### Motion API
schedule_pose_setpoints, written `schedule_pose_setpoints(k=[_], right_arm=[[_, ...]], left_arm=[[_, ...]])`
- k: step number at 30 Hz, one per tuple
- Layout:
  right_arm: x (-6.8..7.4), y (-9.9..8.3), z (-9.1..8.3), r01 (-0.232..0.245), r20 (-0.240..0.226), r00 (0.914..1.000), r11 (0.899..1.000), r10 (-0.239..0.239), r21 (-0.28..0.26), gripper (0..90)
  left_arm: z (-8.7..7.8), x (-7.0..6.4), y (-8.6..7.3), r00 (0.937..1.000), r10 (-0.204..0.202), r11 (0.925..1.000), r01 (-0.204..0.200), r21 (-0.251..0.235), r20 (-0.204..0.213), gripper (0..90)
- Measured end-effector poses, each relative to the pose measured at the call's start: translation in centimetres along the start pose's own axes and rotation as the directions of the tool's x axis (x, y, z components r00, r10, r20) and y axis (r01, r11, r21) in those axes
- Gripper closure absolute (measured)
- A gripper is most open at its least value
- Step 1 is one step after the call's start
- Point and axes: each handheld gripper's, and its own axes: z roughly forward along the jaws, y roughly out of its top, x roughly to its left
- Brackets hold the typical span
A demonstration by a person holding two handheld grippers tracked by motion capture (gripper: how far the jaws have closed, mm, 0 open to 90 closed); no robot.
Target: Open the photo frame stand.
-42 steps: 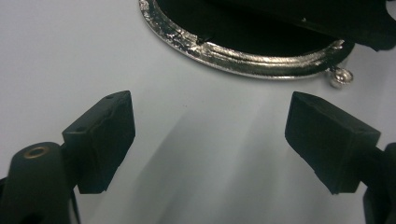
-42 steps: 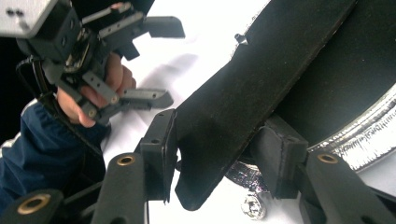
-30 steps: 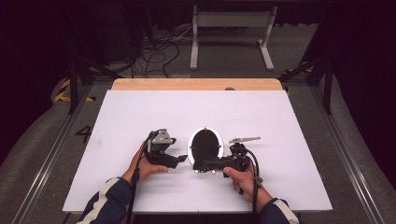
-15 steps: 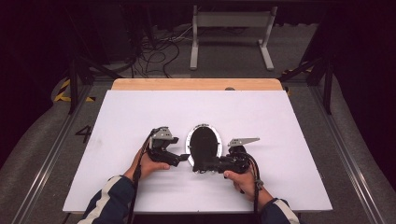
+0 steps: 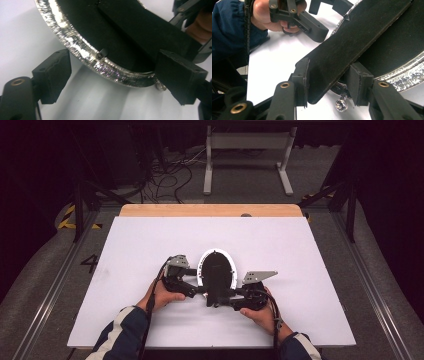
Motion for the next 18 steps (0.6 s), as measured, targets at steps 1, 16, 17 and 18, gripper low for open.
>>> schedule_pose_setpoints(k=[1,16,17,18], right_arm=[[0.0,0.0,0.0,0.000,0.000,1.0000,1.000,0.000,-0.001,56.6],[0.1,-0.1,-0.2,0.013,0.003,0.9999,1.000,-0.013,0.000,56.9],[0.1,-0.1,-0.2,0.010,0.005,0.9999,1.000,-0.010,0.001,57.4],[0.0,-0.1,-0.2,0.006,0.008,0.9999,1.000,-0.006,0.002,58.0]], left_arm=[[0.1,-0.1,0.0,0.9999,-0.009,0.9999,0.009,0.006,0.010,15.3],[-0.7,0.1,0.0,0.9951,-0.037,0.9966,0.043,-0.070,0.092,21.3],[-0.9,0.1,0.0,0.9951,-0.031,0.9962,0.038,-0.078,0.094,23.1],[-0.9,0.1,0.0,0.9951,-0.031,0.9962,0.038,-0.078,0.094,24.7]])
